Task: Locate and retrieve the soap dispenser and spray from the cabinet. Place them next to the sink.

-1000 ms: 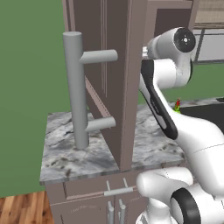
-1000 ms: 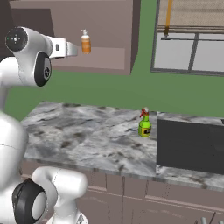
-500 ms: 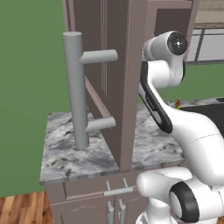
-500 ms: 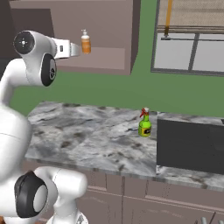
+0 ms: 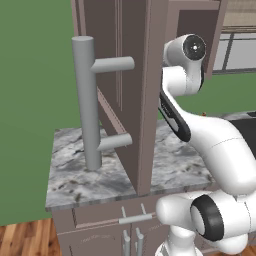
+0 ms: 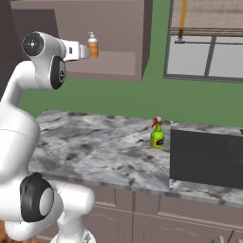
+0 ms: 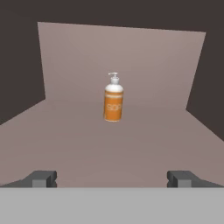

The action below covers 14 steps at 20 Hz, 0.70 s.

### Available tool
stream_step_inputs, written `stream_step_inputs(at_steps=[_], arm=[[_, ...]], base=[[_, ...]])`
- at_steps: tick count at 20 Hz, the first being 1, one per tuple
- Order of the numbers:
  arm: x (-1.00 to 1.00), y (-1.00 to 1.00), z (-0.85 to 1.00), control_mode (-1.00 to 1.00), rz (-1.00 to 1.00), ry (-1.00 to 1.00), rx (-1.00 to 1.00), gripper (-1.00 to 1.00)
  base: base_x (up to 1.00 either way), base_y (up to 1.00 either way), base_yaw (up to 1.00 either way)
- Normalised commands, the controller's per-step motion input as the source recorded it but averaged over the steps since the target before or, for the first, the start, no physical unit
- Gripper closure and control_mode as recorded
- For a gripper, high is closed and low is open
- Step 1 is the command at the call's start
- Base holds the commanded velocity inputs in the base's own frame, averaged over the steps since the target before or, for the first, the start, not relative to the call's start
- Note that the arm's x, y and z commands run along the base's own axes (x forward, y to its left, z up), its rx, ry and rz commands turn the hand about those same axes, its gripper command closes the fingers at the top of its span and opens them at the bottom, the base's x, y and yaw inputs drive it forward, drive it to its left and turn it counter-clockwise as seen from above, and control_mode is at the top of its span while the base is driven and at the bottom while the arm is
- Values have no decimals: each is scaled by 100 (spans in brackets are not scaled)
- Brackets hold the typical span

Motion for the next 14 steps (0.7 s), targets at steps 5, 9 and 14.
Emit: stream_step_inputs(at_steps=[5, 9, 14], arm=[[29, 0, 0, -100, 0, 0, -1, -100], [27, 0, 0, -100, 0, 2, -1, -100], [27, 0, 0, -100, 0, 1, -1, -100]], base=[[0, 0, 0], [0, 0, 0], [0, 0, 0]])
